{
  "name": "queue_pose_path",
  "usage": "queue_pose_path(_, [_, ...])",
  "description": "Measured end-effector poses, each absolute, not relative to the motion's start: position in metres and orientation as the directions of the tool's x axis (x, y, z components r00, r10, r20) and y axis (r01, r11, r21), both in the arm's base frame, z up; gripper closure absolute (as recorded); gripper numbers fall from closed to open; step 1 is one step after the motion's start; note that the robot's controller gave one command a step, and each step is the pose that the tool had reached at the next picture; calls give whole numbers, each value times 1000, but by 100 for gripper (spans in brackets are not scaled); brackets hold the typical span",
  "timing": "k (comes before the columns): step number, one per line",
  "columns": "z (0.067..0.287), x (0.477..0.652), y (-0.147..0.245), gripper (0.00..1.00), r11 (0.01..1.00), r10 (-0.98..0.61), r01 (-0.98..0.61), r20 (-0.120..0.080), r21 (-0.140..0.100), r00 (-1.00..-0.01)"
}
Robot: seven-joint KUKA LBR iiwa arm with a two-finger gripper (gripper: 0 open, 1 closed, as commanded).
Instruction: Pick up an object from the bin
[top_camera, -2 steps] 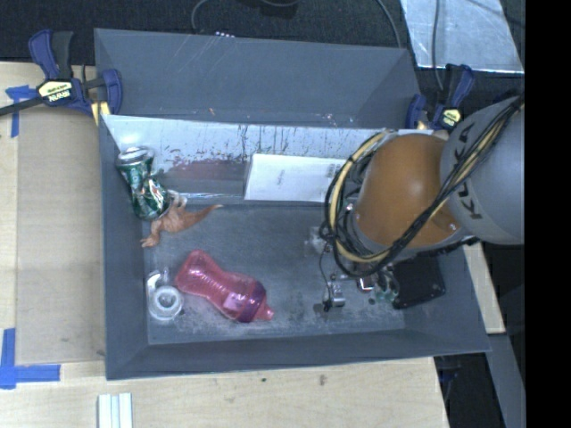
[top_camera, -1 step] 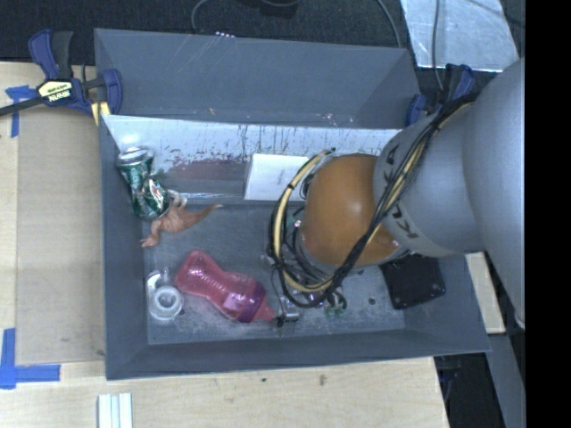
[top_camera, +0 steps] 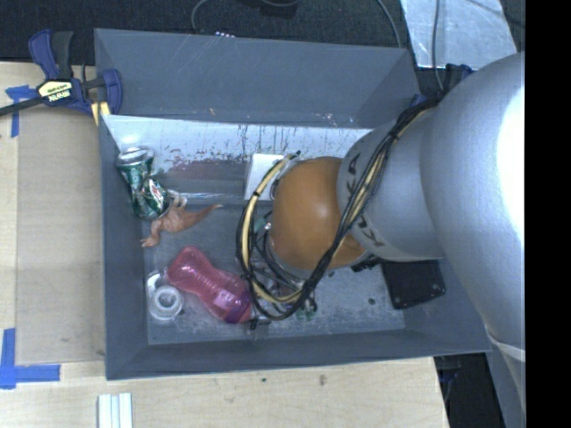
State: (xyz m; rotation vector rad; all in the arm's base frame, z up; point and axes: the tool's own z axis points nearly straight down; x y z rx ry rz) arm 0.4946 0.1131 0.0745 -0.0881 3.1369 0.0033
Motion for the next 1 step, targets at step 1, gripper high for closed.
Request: queue_pose_path(1, [72,488,93,0,1000,21,21,-2,1,-1000])
